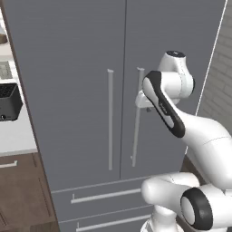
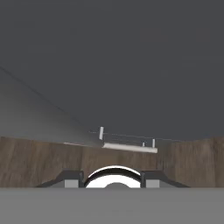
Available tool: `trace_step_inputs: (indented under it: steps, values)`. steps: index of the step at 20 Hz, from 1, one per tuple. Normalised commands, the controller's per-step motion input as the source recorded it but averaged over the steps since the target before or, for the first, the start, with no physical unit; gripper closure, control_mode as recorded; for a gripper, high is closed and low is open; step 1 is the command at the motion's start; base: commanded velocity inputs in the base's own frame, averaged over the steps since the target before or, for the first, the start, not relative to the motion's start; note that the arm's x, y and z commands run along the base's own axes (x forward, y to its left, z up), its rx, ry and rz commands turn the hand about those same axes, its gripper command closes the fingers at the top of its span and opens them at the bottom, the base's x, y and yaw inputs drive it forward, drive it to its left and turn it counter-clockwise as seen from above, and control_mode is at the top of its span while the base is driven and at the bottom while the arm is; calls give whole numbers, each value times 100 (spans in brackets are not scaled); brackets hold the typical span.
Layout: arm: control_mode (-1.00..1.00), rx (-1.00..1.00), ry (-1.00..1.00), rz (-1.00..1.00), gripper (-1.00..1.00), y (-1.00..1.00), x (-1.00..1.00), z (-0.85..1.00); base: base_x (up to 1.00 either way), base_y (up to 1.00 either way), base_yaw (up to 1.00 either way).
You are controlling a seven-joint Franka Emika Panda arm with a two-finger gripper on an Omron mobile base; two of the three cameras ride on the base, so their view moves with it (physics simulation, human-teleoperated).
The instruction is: Grab a lemon wedge from the fridge and one ice cube from the ice bowl, and put them in the glass of lemonade.
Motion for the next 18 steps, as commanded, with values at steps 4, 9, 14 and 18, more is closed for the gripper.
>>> trace_step_inputs:
  steps: [4,9,14,18]
  values:
    - [-100,0,0,0,-100,0,-50,0,0,0,0]
    - [-100,0,0,0,-100,3,-100,-7,0,0,0]
    - [100,0,6,0,-100,17,-65,-9,-9,14,0]
    - [100,0,0,0,-100,0,0,0,-24,100,1]
